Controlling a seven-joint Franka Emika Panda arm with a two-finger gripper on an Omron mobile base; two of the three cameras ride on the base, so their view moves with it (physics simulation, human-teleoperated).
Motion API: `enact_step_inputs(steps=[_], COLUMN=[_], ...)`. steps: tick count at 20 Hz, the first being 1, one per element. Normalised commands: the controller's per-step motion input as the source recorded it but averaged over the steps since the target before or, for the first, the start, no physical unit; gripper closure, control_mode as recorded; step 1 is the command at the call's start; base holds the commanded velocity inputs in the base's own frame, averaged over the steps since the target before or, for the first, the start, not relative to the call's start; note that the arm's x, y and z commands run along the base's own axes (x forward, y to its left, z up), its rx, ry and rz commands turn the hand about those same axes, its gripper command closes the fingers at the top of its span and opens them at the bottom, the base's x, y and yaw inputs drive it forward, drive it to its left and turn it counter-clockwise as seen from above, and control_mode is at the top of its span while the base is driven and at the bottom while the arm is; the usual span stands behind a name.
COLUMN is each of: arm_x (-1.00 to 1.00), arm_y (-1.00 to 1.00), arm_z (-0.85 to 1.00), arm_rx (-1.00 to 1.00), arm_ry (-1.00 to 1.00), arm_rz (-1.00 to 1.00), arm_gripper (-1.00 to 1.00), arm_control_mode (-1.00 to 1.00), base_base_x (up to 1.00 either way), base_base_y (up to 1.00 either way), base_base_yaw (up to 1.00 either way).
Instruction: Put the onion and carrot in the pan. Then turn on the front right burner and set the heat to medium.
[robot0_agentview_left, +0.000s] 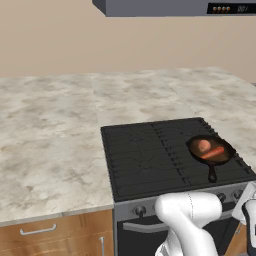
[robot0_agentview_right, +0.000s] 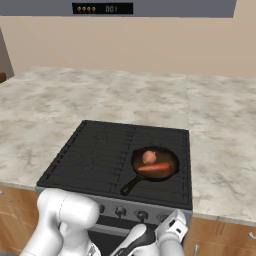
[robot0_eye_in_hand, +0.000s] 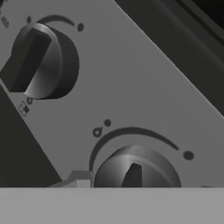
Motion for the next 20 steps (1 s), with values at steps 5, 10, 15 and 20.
enact_step_inputs(steps=[5, 10, 15, 20], arm_x=[0.00, 0.00, 0.00, 0.00], arm_y=[0.14, 0.04, 0.00, 0.00], arm_z=[0.00, 0.00, 0.00, 0.00], arm_rx=[-1.00, -1.00, -1.00, -1.00], arm_ry=[-0.06, -0.03, 0.00, 0.00], arm_rz=[0.29, 0.32, 0.35, 0.35], arm_gripper=[1.00, 1.00, 1.00, 1.00], arm_control_mode=[-1.00, -1.00, -1.00, -1.00], base_base_x=[0.00, 0.00, 0.00, 0.00], base_base_y=[0.00, 0.00, 0.00, 0.00], base_base_yaw=[0.00, 0.00, 0.00, 0.00])
